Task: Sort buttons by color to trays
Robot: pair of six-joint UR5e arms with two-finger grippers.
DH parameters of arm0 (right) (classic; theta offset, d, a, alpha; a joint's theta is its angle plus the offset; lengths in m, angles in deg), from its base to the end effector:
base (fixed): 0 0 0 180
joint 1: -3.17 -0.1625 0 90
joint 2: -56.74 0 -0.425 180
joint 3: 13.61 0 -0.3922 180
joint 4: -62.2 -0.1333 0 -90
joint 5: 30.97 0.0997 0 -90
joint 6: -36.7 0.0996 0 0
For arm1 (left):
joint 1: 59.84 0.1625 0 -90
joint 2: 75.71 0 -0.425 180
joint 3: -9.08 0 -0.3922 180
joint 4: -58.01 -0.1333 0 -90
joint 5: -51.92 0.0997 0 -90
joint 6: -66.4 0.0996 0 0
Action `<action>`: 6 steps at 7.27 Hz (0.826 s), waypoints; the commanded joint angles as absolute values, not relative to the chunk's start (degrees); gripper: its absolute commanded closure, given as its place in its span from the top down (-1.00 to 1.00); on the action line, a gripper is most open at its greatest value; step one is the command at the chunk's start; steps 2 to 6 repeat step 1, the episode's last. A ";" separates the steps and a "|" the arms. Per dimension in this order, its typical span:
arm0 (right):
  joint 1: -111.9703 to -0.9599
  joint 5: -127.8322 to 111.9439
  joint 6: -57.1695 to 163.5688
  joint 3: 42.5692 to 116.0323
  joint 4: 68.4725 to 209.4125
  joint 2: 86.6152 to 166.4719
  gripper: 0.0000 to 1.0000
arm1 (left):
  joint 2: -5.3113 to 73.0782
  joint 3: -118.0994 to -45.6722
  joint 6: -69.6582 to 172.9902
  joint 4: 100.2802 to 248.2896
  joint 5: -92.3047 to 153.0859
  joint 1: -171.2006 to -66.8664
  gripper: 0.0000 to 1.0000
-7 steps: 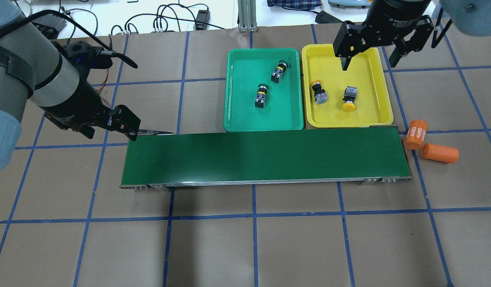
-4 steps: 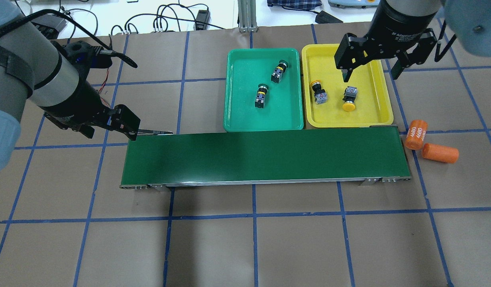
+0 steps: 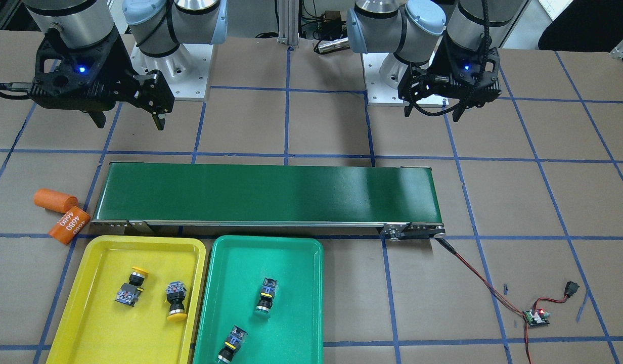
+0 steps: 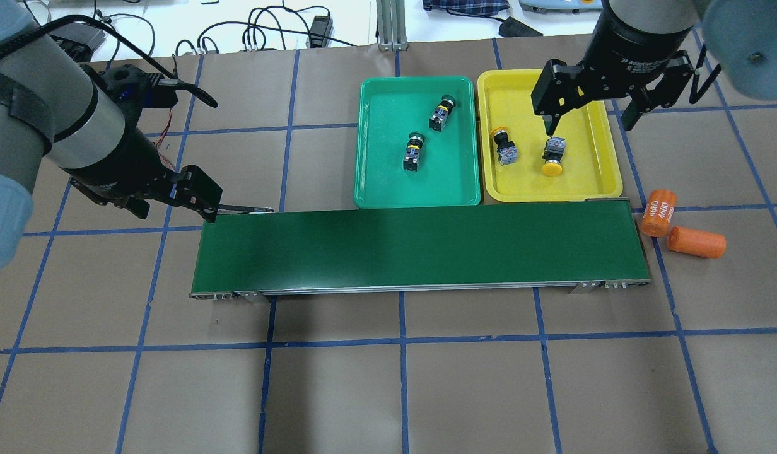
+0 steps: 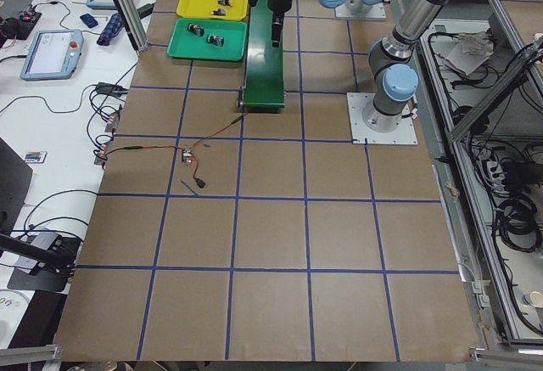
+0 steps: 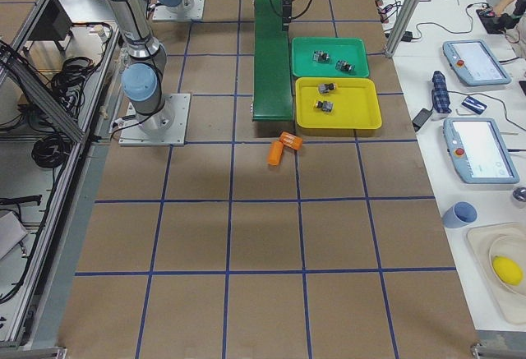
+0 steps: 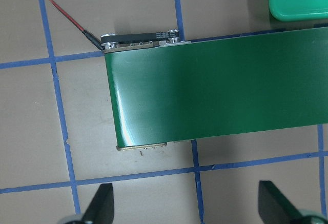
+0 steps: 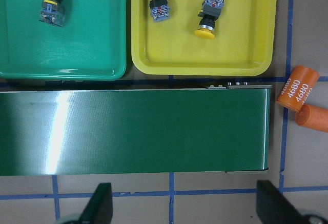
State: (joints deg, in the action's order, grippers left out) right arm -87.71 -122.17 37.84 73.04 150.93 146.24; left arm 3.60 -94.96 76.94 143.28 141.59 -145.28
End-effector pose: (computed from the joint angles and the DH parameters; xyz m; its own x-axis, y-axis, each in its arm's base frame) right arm 0.1388 -0.4958 0.5102 -0.9998 0.0051 0.0204 0.0045 0.9996 -0.0280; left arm -0.1005 -0.4241 0.4600 -0.9945 0.1043 0.0013 0.1042 0.9942 -0.0247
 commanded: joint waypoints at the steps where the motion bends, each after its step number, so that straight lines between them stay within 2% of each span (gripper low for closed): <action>1: -87.71 -122.19 37.84 73.05 150.97 146.21 1.00 | 3.39 -95.06 76.94 143.43 141.66 -145.36 1.00; 6: -87.71 -122.19 37.84 73.05 150.97 146.21 1.00 | 3.39 -95.06 76.94 143.43 141.66 -145.36 1.00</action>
